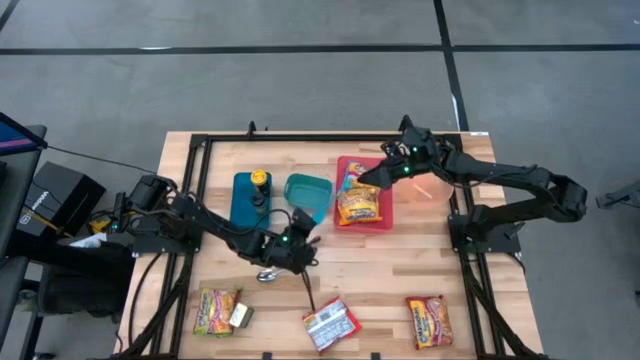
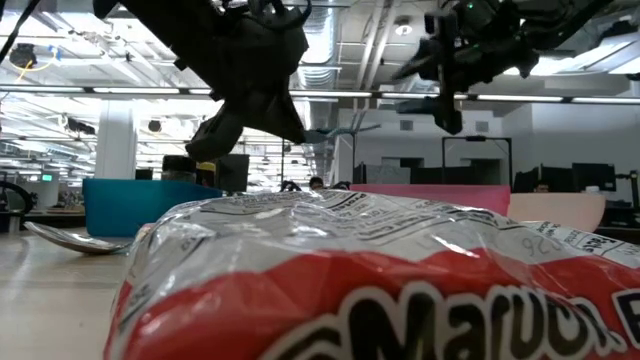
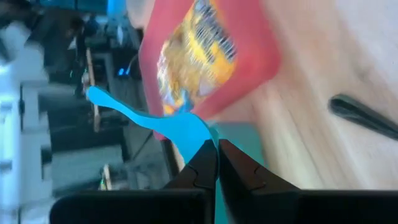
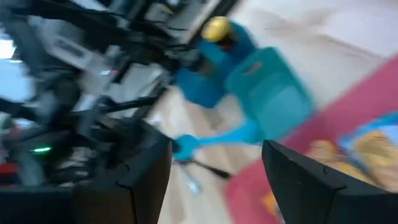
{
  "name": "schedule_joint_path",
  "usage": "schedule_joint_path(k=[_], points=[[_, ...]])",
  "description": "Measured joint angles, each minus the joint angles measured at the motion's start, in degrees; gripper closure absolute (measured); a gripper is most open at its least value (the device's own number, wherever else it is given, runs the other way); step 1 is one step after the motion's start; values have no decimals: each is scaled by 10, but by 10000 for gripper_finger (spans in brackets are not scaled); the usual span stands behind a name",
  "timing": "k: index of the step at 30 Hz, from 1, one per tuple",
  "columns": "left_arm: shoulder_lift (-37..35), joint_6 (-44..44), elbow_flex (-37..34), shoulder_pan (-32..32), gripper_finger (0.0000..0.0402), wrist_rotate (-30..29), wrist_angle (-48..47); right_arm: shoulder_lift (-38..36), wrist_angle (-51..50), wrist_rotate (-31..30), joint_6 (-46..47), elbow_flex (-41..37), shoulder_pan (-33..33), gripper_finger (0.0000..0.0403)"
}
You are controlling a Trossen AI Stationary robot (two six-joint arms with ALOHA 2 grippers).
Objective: Pick & Place Food Item
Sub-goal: Put the blue baby spoon into the green bin
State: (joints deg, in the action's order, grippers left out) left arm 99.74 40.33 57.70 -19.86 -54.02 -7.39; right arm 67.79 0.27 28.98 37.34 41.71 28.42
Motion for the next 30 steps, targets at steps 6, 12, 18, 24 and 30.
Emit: schedule_joint_path(k=[6,12,18,24,30], points=[[0,47,-4,0,401,-20,50,0,-5,25,23,0,-7,158],[0,78,-3,0,401,-20,86,0,-21,23,32,0,-6,158],[0,125,-3,0,401,18,97,0,-17,22,62,0,-6,158],[0,169,-3,0,400,26,133,0,-32,23,84,0,-11,164],[0,183,-3,3,399,33,141,0,-45,25,88,0,-32,191]])
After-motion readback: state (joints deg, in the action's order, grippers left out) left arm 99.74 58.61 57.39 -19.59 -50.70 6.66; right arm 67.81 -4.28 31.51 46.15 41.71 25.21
